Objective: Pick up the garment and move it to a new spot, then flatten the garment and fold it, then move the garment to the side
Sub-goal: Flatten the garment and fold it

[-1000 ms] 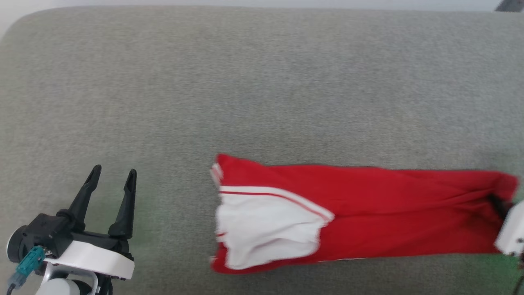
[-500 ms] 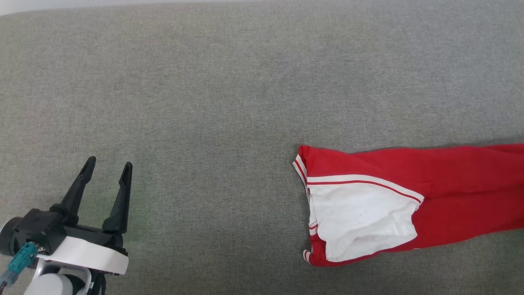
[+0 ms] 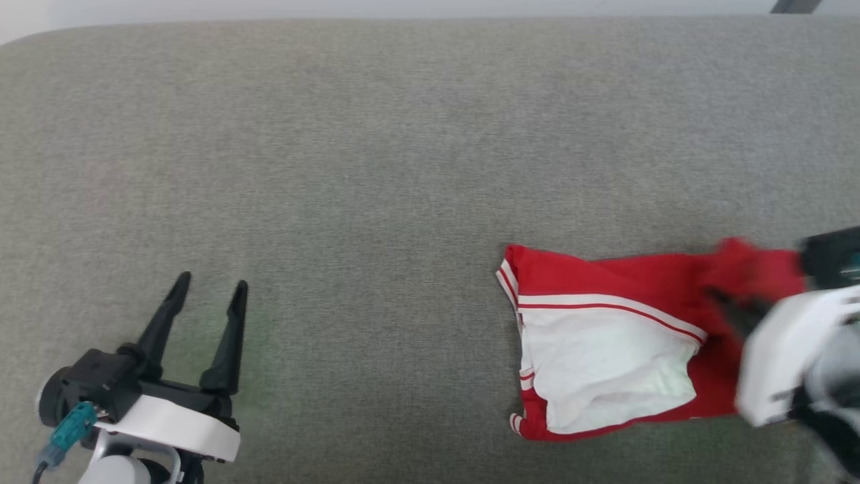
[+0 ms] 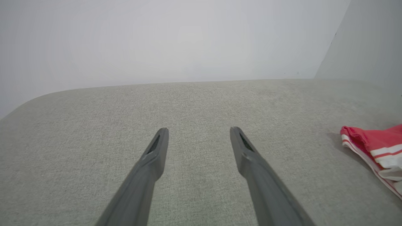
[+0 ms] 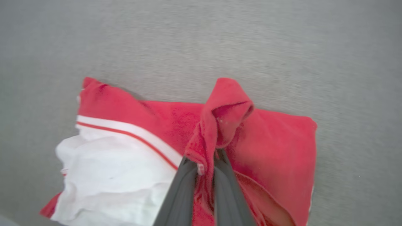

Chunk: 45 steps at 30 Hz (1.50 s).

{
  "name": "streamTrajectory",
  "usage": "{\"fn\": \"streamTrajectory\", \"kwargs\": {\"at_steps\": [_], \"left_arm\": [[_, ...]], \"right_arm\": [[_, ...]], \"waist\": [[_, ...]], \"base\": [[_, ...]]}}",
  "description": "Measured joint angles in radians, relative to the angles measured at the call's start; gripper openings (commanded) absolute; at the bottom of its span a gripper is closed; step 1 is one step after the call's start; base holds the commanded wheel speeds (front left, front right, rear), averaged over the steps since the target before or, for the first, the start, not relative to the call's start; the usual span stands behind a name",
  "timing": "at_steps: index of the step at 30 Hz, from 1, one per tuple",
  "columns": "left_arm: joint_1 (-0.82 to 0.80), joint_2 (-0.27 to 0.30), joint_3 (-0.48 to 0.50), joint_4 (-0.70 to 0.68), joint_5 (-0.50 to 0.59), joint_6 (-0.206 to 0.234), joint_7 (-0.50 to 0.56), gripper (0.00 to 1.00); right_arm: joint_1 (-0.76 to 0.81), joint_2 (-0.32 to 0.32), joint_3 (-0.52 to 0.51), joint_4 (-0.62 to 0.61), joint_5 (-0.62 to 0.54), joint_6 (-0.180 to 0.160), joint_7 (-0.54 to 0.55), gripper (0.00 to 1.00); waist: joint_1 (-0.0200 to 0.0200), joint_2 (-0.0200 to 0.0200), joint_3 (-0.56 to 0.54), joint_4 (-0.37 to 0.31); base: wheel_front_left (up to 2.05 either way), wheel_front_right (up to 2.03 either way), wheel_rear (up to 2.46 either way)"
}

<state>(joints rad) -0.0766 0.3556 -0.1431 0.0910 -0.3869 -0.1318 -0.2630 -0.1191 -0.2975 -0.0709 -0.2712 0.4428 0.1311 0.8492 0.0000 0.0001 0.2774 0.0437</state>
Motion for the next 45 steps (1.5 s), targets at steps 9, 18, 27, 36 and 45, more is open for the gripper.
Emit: {"fn": "streamTrajectory", "kwargs": {"at_steps": [9, 18, 27, 36, 45], "left_arm": [[-0.005, -0.006, -0.031, 0.001, -0.022, 0.0, 0.0, 1.0], [-0.023, -0.012, -0.043, -0.004, -0.028, 0.0, 0.0, 1.0], [-0.018, -0.018, -0.014, 0.005, -0.025, 0.0, 0.0, 1.0], [0.012, -0.033, 0.033, 0.003, -0.046, 0.0, 0.0, 1.0], [0.022, -0.03, 0.047, 0.034, -0.041, 0.0, 0.0, 1.0]], "right_arm": [[-0.068, 0.021, 0.3, 0.019, -0.001, 0.0, 0.02, 0.0], [-0.127, 0.022, 0.396, 0.187, -0.003, 0.0, -0.044, 0.0], [-0.14, 0.043, 0.382, 0.251, 0.008, 0.0, -0.146, 1.0], [-0.115, 0.015, 0.224, 0.181, -0.043, 0.0, -0.286, 1.0], [-0.091, -0.043, 0.19, 0.379, -0.087, 0.0, -0.69, 1.0]], "waist": [[0.0, 0.0, -0.008, 0.046], [0.0, 0.0, 0.004, 0.098], [0.0, 0.0, 0.0, 0.086], [0.0, 0.0, -0.035, 0.033], [0.0, 0.0, -0.071, -0.037]], "base": [[0.0, 0.0, 0.0], [0.0, 0.0, 0.0], [0.0, 0.0, 0.0], [0.0, 0.0, 0.0], [0.0, 0.0, 0.0]]}}
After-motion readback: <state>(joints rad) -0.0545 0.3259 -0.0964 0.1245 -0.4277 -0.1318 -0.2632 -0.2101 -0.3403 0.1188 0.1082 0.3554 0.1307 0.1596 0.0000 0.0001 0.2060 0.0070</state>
